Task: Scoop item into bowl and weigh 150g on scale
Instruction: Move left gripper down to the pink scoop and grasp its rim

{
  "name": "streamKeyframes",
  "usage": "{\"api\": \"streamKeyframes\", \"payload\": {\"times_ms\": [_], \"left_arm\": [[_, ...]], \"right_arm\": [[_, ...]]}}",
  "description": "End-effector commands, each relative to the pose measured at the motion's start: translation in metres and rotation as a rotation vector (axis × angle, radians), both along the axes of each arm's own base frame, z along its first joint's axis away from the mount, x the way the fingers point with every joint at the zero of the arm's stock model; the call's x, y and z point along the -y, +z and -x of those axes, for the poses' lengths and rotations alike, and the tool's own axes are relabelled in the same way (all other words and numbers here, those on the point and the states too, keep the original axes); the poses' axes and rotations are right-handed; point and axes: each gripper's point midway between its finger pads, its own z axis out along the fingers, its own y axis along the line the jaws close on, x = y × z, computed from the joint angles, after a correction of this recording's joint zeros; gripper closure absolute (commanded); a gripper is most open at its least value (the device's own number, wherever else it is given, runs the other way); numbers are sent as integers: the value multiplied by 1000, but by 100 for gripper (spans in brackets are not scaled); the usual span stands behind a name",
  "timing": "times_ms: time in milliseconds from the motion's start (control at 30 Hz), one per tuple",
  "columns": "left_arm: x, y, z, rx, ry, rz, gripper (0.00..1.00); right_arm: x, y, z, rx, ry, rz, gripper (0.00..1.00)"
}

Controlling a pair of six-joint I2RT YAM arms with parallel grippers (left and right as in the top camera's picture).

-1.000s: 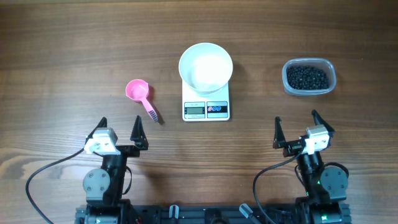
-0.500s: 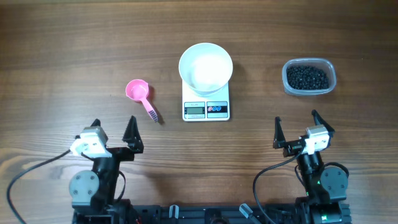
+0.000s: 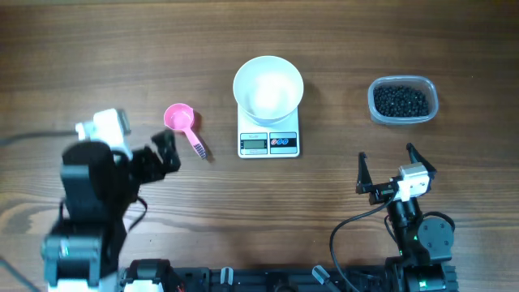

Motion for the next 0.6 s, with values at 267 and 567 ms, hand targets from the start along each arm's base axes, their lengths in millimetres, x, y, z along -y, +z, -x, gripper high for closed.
{"api": "streamKeyframes", "payload": {"times_ms": [267, 567], "left_arm": [[32, -53, -43, -241, -101, 163, 0], [-14, -118, -72, -414, 329, 169, 0]], "right_arm": [[1, 0, 0, 5, -8, 5, 0], [1, 0, 0, 5, -8, 5, 0]]}}
